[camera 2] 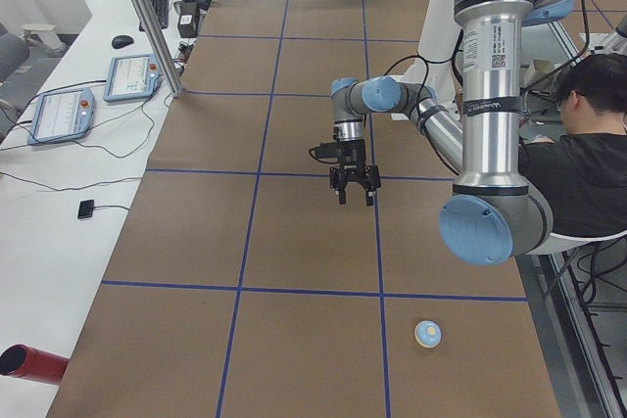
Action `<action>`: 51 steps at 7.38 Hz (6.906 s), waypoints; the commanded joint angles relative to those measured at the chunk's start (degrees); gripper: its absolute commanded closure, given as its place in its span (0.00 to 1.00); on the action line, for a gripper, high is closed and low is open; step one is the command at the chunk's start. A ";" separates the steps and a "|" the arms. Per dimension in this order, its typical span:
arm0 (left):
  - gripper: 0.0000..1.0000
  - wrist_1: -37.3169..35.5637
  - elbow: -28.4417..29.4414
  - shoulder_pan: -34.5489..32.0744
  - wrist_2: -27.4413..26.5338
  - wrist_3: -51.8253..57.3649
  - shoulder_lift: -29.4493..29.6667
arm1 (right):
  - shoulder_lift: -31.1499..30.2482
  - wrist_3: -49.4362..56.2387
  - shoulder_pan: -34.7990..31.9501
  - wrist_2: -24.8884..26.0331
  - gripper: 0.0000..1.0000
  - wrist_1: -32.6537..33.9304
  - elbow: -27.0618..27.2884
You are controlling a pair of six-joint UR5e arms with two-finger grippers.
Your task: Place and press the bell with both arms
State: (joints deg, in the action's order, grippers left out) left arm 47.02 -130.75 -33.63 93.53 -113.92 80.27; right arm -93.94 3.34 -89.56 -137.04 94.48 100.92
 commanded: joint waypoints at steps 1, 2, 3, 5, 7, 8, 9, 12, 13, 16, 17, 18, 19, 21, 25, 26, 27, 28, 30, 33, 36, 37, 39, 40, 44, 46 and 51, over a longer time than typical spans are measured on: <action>0.00 0.35 0.40 4.51 -0.11 -17.92 -6.77 | -0.01 -0.09 0.00 0.02 0.00 0.00 1.03; 0.00 2.01 0.41 7.75 -0.02 -25.83 -9.67 | -0.01 0.00 0.00 0.10 0.00 0.00 1.30; 0.00 4.46 2.15 10.57 -0.02 -31.83 -11.17 | -0.01 0.00 0.00 0.10 0.00 0.00 1.30; 0.00 16.55 6.19 17.77 -0.02 -42.92 -18.43 | -0.10 -0.09 0.00 0.10 0.00 0.00 1.74; 0.00 29.04 13.54 20.35 -2.03 -46.47 -22.17 | -0.19 -0.09 0.00 0.28 0.00 0.00 2.18; 0.00 32.84 17.07 21.14 -2.04 -47.52 -22.26 | -0.10 -0.09 -0.09 0.28 0.00 0.00 2.18; 0.00 34.18 18.93 22.10 -2.04 -47.88 -22.26 | -0.10 -0.09 -0.09 0.37 0.00 0.00 2.53; 0.00 35.07 19.48 27.64 -1.78 -53.84 -22.18 | -0.28 -0.09 -0.09 0.37 0.00 0.00 2.53; 0.00 35.51 19.74 28.87 -1.78 -55.34 -22.26 | -0.28 -0.09 -0.09 0.37 0.00 0.00 2.53; 0.00 35.86 21.58 31.86 -1.51 -59.04 -22.26 | -0.36 0.00 -0.09 0.46 0.00 0.00 2.53; 0.00 37.52 23.07 33.17 -1.42 -60.44 -22.18 | -0.54 0.00 0.00 0.37 0.00 0.00 2.53; 0.00 39.19 24.21 35.10 -1.42 -62.02 -22.18 | -0.54 0.00 0.00 0.37 0.00 0.00 2.44; 0.00 39.90 25.09 36.51 -1.34 -63.51 -22.18 | -0.54 0.00 0.00 0.37 0.00 0.00 2.44; 0.00 40.70 25.89 38.63 -1.25 -65.54 -22.18 | -0.54 0.00 0.00 0.37 0.00 0.00 2.53; 0.00 42.10 28.52 41.27 -0.02 -67.92 -22.09 | -0.54 0.09 -0.09 0.37 0.00 0.00 2.44; 0.00 43.41 30.10 41.36 -0.02 -67.92 -22.09 | -0.54 0.09 0.00 0.37 0.00 0.00 2.53; 0.00 44.64 31.33 41.45 -0.02 -67.84 -22.09 | -0.54 0.17 -0.09 0.37 0.00 0.00 2.53; 0.00 44.83 31.78 41.62 -0.02 -67.92 -22.09 | -0.54 0.18 -0.09 0.37 0.00 0.00 2.53; 0.65 44.74 31.78 42.41 -0.02 -70.19 -22.09 | -0.63 0.18 0.00 0.37 0.00 0.00 2.44; 1.00 45.00 31.00 46.54 0.85 -71.79 -23.66 | -0.98 0.35 -0.09 0.37 0.00 0.00 2.44; 1.00 44.92 22.24 46.90 3.31 -70.74 -31.20 | -1.51 0.44 -0.09 0.37 0.00 0.00 2.35; 1.00 44.13 15.59 46.90 4.80 -68.99 -34.45 | -1.42 0.44 0.00 0.37 0.00 0.00 2.35; 1.00 38.63 3.10 46.38 5.52 -64.00 -37.82 | -1.42 0.44 0.00 0.37 0.00 0.00 2.09; 1.00 33.11 -0.87 45.07 7.78 -59.53 -37.12 | -1.42 0.44 0.00 0.37 0.00 0.09 2.00; 1.00 27.69 -5.57 31.04 7.66 -38.71 -32.22 | -1.42 0.26 0.00 -0.07 0.00 0.09 1.83; 1.00 22.19 -5.31 18.40 1.51 -23.09 -24.95 | -1.42 0.18 0.00 -0.24 0.00 0.09 1.83; 1.00 18.50 6.37 -11.78 -12.74 31.55 6.35 | -0.98 0.00 0.00 0.02 0.00 0.09 1.83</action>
State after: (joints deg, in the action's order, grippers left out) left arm 61.53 -126.21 -40.86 82.99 -96.76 81.80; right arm -95.12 3.37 -89.56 -137.18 94.58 102.74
